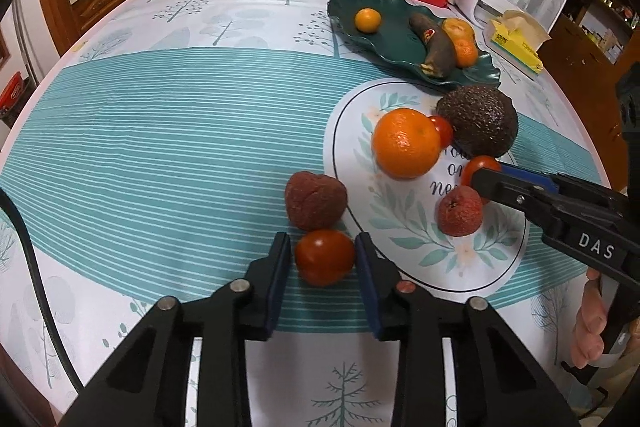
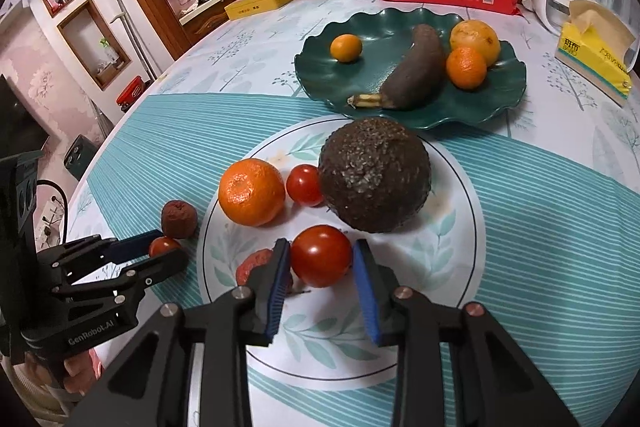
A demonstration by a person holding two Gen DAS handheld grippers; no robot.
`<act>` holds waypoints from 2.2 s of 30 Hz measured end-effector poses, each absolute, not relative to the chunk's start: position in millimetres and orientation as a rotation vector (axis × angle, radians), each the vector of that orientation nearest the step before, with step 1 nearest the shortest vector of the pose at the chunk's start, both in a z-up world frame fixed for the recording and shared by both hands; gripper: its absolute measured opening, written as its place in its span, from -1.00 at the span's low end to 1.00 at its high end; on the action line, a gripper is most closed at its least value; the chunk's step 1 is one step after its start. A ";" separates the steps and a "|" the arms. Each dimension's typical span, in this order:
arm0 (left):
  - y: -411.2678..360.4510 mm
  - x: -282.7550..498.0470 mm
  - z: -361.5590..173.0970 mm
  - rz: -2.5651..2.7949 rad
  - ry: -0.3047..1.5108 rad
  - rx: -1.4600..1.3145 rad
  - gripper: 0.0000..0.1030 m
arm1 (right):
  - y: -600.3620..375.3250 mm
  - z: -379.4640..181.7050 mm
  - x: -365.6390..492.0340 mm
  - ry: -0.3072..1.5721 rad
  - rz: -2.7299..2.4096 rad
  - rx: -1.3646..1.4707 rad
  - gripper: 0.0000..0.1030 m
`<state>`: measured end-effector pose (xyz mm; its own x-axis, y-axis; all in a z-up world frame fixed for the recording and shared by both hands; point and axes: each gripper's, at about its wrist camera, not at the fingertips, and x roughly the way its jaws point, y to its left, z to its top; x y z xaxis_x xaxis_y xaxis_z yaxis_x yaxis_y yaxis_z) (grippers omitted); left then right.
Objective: Organize fruits
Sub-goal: 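Grasp a red tomato with the left tool while the right tool grasps another tomato, then carry both red tomatoes onto the green plate and open both tools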
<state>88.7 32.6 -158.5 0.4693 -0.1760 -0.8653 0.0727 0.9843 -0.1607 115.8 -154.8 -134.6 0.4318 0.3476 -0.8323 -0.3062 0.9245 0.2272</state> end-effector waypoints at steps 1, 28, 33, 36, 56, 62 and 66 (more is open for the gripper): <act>32.2 88.7 -158.7 -0.154 1.073 -0.106 -0.45 | -154.4 -134.8 116.7 1.049 0.407 0.046 -0.37; 15.8 93.0 14.5 -0.196 0.807 -0.011 -0.48 | -162.6 25.7 93.9 0.769 0.363 -0.052 -0.45; 9.5 115.6 76.9 -0.186 0.719 0.024 -0.48 | -169.0 100.4 102.8 0.655 0.342 -0.082 -0.45; 5.2 134.8 108.7 -0.164 0.667 0.037 -0.48 | -174.1 144.3 112.3 0.580 0.308 -0.100 -0.45; -48.0 305.1 0.4 -0.232 0.881 0.006 -0.48 | -177.9 0.7 283.2 0.939 0.221 -0.104 -0.45; -56.5 343.6 -76.2 -0.230 0.999 -0.017 -0.48 | -184.5 -67.4 307.5 1.052 0.239 -0.060 -0.44; -56.8 358.5 -110.2 -0.208 1.044 -0.013 -0.48 | -178.1 -95.9 312.6 1.080 0.262 -0.059 -0.44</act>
<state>358.5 -56.8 -110.2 0.4851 -0.1772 -0.8563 0.1652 0.9802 -0.1093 312.6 -178.1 -95.9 0.4441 0.1822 -0.8773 -0.2399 0.9675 0.0795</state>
